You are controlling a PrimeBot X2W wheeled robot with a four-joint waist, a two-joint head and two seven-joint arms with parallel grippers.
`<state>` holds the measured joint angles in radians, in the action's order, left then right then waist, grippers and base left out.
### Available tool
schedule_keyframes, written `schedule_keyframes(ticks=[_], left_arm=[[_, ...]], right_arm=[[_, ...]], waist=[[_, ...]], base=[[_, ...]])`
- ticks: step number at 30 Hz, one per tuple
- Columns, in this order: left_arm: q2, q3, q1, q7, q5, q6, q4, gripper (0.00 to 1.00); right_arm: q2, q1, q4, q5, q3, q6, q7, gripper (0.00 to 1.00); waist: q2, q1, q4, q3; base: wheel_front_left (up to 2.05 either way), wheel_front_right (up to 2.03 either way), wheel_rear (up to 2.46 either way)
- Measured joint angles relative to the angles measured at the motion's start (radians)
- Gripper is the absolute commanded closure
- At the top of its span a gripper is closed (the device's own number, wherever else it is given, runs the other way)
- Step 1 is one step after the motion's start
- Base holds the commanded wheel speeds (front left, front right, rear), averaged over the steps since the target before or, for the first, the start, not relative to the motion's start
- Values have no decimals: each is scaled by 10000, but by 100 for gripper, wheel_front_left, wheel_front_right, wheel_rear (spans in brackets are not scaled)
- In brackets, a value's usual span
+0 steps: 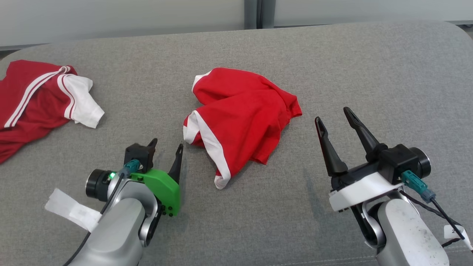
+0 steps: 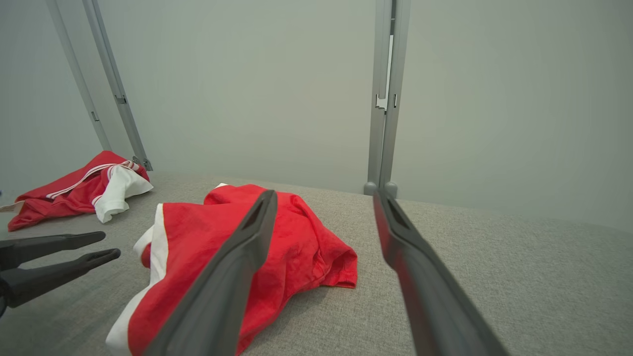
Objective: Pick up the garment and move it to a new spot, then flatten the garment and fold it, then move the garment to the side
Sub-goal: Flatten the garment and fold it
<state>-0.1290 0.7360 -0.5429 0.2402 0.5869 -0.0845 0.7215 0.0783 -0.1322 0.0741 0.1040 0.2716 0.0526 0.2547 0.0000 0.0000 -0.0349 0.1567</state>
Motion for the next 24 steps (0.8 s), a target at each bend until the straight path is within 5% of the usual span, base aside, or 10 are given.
schedule_keyframes(ticks=[23,24], left_arm=[[63,-134,-163,86,-186,23,153,0],[63,-123,-180,86,-274,59,165,12]], right_arm=[[-42,-34,44,-98,343,272,0,0],[-52,-34,67,-98,362,290,0,0]], waist=[[0,0,-780,420],[0,0,-819,442]], base=[[0,0,0],[0,0,0]])
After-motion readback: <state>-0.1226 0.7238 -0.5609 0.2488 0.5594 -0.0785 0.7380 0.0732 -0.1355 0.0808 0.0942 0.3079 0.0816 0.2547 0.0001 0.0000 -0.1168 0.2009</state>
